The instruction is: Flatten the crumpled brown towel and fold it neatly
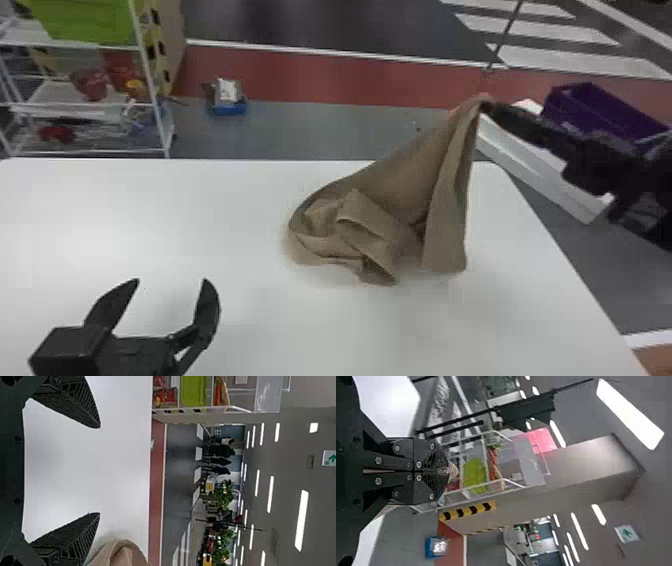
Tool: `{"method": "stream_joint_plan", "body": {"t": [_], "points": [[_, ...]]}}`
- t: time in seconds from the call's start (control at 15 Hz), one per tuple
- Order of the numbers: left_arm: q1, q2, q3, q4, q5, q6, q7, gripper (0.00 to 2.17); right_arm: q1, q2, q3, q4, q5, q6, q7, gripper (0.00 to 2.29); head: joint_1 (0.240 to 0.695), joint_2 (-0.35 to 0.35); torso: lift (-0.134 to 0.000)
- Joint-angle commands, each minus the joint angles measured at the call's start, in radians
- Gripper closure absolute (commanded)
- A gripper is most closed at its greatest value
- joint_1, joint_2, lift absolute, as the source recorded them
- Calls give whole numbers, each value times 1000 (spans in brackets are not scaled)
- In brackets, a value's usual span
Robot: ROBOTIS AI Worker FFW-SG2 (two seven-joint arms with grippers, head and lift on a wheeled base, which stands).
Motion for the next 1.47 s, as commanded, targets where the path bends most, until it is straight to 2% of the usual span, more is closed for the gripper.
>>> {"method": "stream_joint_plan", "body": {"t": [0.0, 0.07, 0.13, 0.2, 0.27, 0.4, 0.47, 0.53, 0.67, 0.8, 1.07, 1.2, 1.4], "points": [[-6, 2, -9, -7, -1, 34, -1, 93, 68, -5, 57, 43, 141, -207, 25, 552, 695, -199, -124], [-6, 2, -9, -7, 0, 43, -1, 93, 73, -4, 44, 76, 127, -238, 71, 319, 695, -204, -124], [-5, 2, -6, -7, 0, 43, -1, 93, 71, -5, 13, 102, 106, -259, 163, 228, 695, -207, -124], [-5, 2, -3, -7, 2, 43, 0, 93, 71, -5, -33, 123, 69, -311, 290, 174, 695, -206, -124], [-3, 2, -3, -7, 2, 43, 0, 93, 71, -10, -71, 128, 66, -317, 352, 174, 695, -204, -124], [-5, 2, -3, -6, 0, 43, -1, 93, 71, -12, -125, 161, 64, -333, 352, 174, 695, -227, -124], [-6, 2, -5, -4, 0, 43, -1, 93, 73, -10, -125, 174, 78, -336, 329, 188, 695, -244, -124], [-12, 2, -9, -3, 0, 43, -3, 93, 87, -8, -113, 174, 98, -336, 275, 198, 695, -260, -124], [-12, -1, -13, -1, -1, 47, -8, 93, 120, -2, -30, 172, 164, -345, 109, 221, 695, -285, -124], [-12, -1, -14, -3, -1, 50, -9, 97, 133, 5, 56, 174, 199, -333, 0, 319, 695, -289, -124], [-3, 4, -13, -7, -3, 47, -6, 97, 179, 16, 149, 152, 204, -216, -82, 383, 695, -244, -124], [-1, 4, -11, -7, -3, 47, -8, 97, 222, 16, 140, 152, 152, -161, -107, 383, 695, -221, -124], [-5, 2, -11, -3, -3, 47, -15, 97, 254, 18, 111, 188, 126, -161, -161, 475, 695, -219, -124]]}}
